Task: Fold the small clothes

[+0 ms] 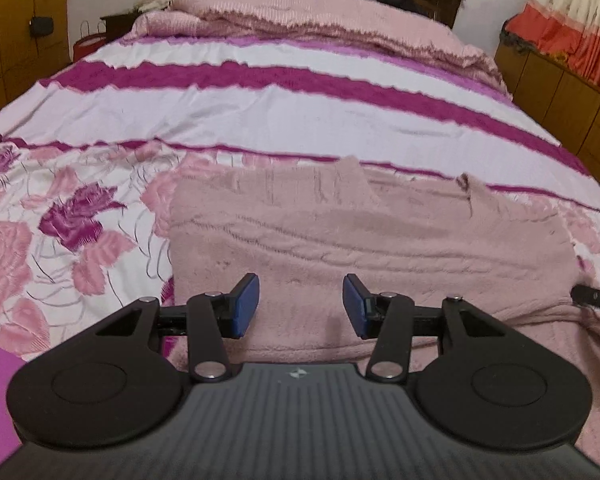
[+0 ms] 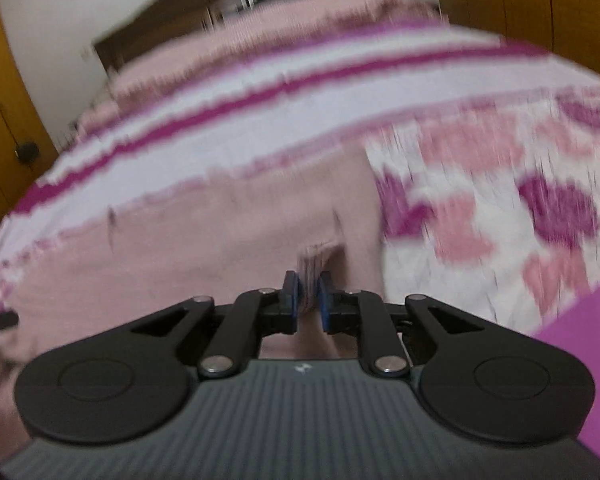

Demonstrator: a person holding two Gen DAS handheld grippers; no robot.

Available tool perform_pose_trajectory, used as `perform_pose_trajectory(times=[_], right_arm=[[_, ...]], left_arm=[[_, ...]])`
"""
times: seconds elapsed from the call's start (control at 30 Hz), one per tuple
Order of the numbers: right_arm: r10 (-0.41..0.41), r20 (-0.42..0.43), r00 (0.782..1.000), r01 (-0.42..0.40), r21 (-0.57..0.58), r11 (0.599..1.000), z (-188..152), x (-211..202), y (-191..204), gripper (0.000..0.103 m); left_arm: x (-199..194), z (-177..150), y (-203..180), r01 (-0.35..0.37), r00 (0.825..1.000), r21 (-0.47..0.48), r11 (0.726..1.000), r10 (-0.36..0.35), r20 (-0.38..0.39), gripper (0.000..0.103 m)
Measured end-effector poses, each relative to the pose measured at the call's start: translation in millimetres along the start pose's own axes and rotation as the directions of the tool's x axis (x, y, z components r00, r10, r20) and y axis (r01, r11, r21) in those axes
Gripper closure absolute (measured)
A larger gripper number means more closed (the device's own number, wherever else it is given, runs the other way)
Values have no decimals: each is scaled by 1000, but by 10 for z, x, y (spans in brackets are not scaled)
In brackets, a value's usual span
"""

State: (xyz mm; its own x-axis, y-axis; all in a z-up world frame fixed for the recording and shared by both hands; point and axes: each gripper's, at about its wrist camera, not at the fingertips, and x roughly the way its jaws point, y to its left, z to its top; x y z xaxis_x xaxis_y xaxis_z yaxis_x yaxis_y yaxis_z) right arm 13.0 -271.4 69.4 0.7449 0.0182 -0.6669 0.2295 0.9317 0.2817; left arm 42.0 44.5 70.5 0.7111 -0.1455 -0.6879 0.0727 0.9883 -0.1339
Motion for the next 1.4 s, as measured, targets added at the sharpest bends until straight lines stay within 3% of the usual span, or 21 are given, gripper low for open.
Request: perform_pose_trajectory(times=[0.23, 0.27, 0.33, 0.37, 0.73, 0.77, 0.83, 0.9, 1.03, 1.17, 1.4], right_arm=[[22, 33, 999, -21, -12, 1000, 120, -216, 13, 82], [28, 41, 999, -27, -15, 1000, 153, -208, 16, 77], [51, 68, 996, -50, -18, 999, 193, -210, 27, 45], [61, 78, 995, -60, -21, 998, 213, -205, 26, 44], [32, 4, 999, -31, -92, 995, 226, 283, 48, 49], [43, 0, 999, -43, -90, 995, 218, 284, 55, 53], [76, -1, 997, -75, -96, 993, 216, 254, 68, 87], [88, 36, 995, -83, -114, 990, 227, 167, 95, 88], [31, 133, 991, -13, -138, 990, 276, 50, 138, 89], [-40, 70, 997, 46, -89, 995, 248, 272, 42, 89], [-16, 32, 999, 16, -17, 1000, 228, 369, -98, 87]], left_arm=[[148, -49, 82, -16, 999, -14, 1000, 16, -37, 49], [147, -41, 83, -16, 999, -14, 1000, 15, -34, 49], [139, -28, 73, -16, 999, -12, 1000, 16, -30, 49], [132, -20, 64, -15, 999, -10, 1000, 14, -28, 49], [145, 46, 30, 4, 1000, -5, 1000, -4, 9, 49], [152, 50, 27, 6, 1000, -4, 1000, -6, 14, 49], [175, 54, 16, 11, 1000, -4, 1000, -11, 20, 49], [201, 58, 3, 18, 999, -6, 1000, -18, 28, 49], [265, 66, -38, 27, 998, 2, 1000, -27, 61, 49], [486, 50, -73, -25, 999, 38, 999, 23, 38, 49], [654, 21, -44, -31, 999, 49, 998, 29, 39, 48]])
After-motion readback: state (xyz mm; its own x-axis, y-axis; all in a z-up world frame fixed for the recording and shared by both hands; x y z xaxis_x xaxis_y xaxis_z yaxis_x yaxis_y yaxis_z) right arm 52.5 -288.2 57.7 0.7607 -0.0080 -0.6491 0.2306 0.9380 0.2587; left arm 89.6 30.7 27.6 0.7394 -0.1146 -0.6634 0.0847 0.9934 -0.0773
